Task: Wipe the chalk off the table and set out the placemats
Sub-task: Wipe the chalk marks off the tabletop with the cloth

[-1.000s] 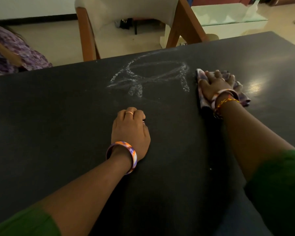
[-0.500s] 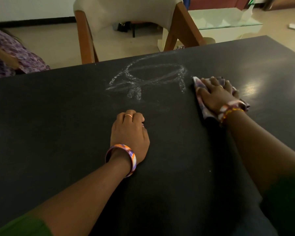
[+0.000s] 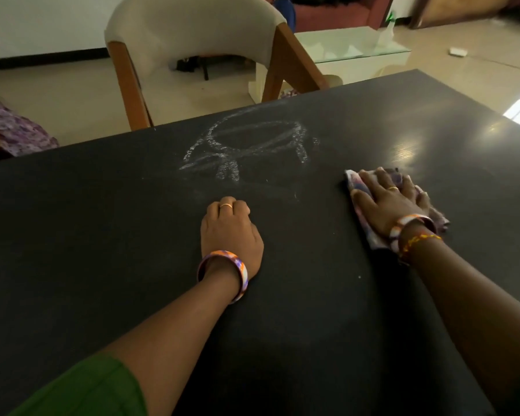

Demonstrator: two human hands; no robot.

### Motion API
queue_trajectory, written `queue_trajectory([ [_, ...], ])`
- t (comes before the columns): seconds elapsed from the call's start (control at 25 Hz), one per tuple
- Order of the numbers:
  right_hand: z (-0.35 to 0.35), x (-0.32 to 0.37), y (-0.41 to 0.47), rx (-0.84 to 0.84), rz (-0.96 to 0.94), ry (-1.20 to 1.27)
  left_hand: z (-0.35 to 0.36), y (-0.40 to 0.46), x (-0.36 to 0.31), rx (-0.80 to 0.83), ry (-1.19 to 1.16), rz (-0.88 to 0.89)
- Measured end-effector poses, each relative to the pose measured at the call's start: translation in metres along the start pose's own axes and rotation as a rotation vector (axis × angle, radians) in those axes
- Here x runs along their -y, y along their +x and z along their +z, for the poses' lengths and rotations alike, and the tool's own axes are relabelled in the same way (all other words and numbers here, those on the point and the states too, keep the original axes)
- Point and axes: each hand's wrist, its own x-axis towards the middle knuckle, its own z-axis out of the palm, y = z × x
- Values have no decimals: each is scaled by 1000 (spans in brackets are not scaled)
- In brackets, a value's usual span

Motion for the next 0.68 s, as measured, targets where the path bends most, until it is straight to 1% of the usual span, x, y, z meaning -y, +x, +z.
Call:
queue_trajectory([
  [0.08, 9, 29, -3, -16, 34, -2, 0, -2, 4, 7, -56, 19],
  [0.12, 15, 49, -11, -22, 6, -5, -1, -2, 6, 12, -111, 27],
  [0.2, 25, 83, -33, -28, -110, -33, -9, 2, 15, 20, -226, 39],
  [0.28, 31, 97, -49, -20, -188, -49, -23, 9, 33, 54, -259, 51],
  [0.32, 29, 95, -52, -25, -162, -43, -30, 12, 45, 78, -248, 70],
  [0.44, 24, 92, -57, -48, 91, 24, -53, 14, 96, 138, -187, 178],
  [0.52, 28, 112, -62, -32, 191, 51, -64, 11, 138, 170, -124, 244],
  [0.6, 36, 153, -70, -44, 204, 62, -73, 8, 183, 193, -77, 267],
  [0.68, 47, 208, -83, -64, 135, 46, -82, 9, 225, 210, -35, 259],
])
